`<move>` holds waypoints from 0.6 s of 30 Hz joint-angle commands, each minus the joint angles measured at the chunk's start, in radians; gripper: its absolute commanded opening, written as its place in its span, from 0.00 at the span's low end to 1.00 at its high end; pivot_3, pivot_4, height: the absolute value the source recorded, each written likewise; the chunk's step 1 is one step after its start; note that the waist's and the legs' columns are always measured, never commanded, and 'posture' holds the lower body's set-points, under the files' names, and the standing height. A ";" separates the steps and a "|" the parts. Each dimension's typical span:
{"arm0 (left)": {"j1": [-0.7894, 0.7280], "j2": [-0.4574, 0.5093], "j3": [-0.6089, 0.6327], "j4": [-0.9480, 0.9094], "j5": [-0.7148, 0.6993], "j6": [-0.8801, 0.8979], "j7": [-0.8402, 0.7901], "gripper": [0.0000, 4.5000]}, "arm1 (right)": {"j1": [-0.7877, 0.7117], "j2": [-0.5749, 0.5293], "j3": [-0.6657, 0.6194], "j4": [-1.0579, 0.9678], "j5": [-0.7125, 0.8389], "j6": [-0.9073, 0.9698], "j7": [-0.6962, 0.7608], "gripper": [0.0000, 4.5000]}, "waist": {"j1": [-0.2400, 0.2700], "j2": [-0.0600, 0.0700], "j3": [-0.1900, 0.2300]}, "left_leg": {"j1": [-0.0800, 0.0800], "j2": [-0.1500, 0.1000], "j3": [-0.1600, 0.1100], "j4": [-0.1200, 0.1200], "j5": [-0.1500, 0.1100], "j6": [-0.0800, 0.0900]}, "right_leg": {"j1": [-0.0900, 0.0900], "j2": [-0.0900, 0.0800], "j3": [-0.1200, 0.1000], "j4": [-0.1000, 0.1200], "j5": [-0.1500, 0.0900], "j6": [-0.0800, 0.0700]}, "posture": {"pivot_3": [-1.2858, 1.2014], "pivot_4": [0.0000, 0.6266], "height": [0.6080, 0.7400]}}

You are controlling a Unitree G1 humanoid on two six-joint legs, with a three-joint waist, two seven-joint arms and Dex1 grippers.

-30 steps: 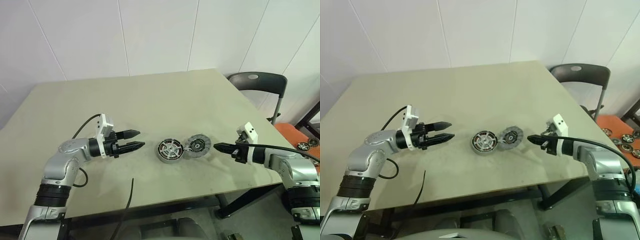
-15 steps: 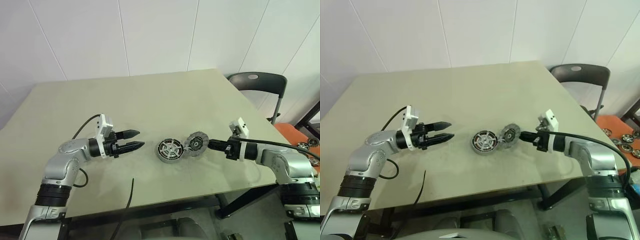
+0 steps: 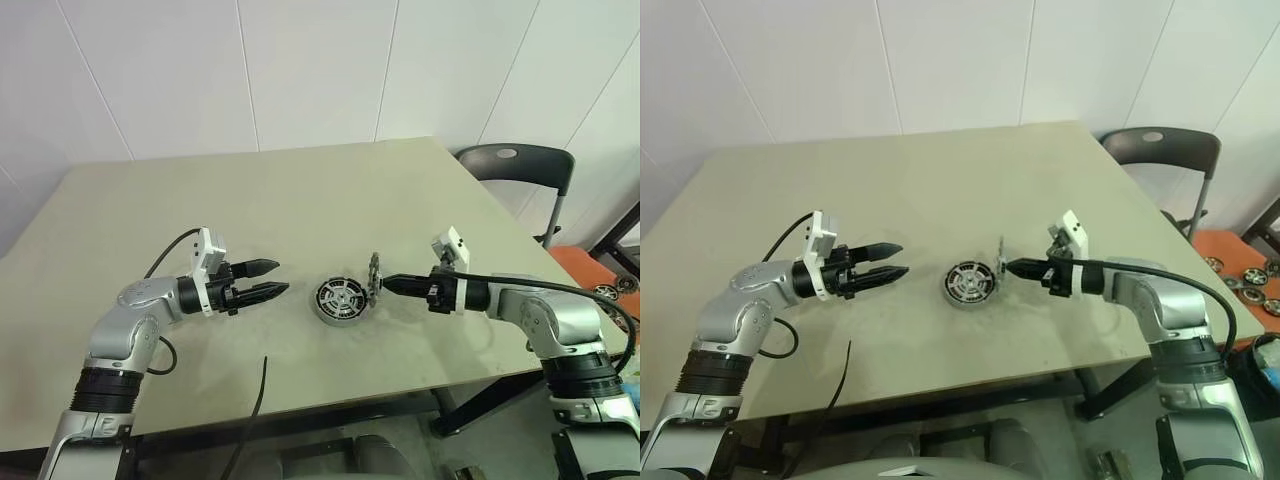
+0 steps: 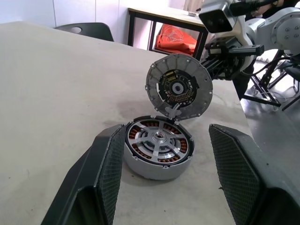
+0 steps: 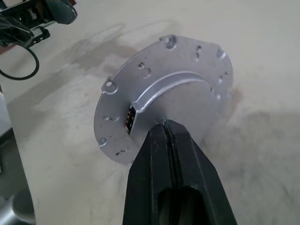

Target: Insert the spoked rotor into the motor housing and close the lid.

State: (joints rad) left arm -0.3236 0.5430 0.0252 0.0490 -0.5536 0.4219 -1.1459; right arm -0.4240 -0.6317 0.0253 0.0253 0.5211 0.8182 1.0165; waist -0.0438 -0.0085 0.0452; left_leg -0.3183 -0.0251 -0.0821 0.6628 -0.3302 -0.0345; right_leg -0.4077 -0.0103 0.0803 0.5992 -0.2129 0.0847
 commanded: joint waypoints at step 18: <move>-0.013 0.005 0.023 -0.040 -0.010 -0.007 0.028 0.67 | -0.121 0.189 0.101 0.267 -0.184 -0.252 -0.040 0.00 | -0.001 0.000 0.000 | 0.001 0.000 -0.001 0.000 0.000 0.000 | -0.001 0.000 0.000 0.000 0.002 -0.003 | 0.52 0.00 1.00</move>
State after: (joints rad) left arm -0.3227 0.5408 0.0262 0.0364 -0.5542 0.4236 -1.1170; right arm -0.5187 -0.4522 0.1143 0.2894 0.3436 0.5870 0.9727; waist -0.0443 -0.0085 0.0451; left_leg -0.3178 -0.0251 -0.0826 0.6630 -0.3301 -0.0345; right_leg -0.4087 -0.0105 0.0800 0.5994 -0.2108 0.0820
